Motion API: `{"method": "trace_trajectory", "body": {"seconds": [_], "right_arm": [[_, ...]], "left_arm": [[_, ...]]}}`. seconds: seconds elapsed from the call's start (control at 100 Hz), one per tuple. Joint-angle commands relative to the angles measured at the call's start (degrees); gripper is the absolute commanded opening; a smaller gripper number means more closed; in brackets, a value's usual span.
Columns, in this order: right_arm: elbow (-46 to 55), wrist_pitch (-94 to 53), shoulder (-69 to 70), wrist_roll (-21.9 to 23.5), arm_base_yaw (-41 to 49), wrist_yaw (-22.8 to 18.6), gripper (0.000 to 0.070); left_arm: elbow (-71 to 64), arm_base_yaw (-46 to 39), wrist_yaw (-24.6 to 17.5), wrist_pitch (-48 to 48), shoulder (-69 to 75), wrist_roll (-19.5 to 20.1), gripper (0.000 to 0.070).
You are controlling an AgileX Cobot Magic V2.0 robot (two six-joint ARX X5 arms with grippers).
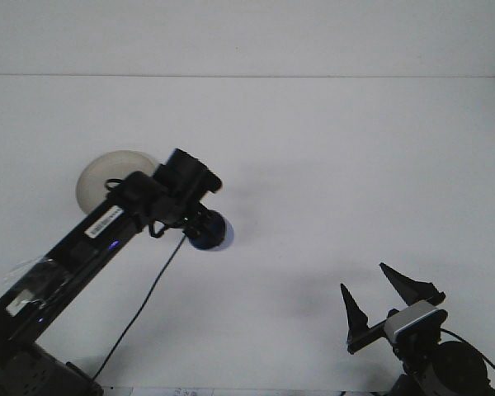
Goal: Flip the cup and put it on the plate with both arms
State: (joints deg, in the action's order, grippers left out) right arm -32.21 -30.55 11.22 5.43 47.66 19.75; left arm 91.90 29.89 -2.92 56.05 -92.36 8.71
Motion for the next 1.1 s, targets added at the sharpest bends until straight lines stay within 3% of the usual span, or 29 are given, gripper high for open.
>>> {"method": "trace_trajectory", "body": {"seconds": [0.0,0.21,0.49,1.09], "right_arm": [[-0.46,0.5,0.09,0.5,0.59,0.22,0.057],[-0.46,0.48,0.09,0.55,0.63,0.17,0.057],[-0.46,0.44,0.11,0.57,0.63,0.2,0.057],[-0.44,0.31,0.11,0.59,0.63,0.22,0.057]], "left_arm": [[0.94,-4.07,1.66,0.68,0.11,0.66,0.0007],[1.38,-19.02,3.3,-2.32,0.74,0.52,0.0007],[3.56,-29.83,3.41,-5.57,-3.45,0.48,0.0006],[8.87,-34.01,3.41,-6.19,-18.32,-0.02,0.0007]]}}
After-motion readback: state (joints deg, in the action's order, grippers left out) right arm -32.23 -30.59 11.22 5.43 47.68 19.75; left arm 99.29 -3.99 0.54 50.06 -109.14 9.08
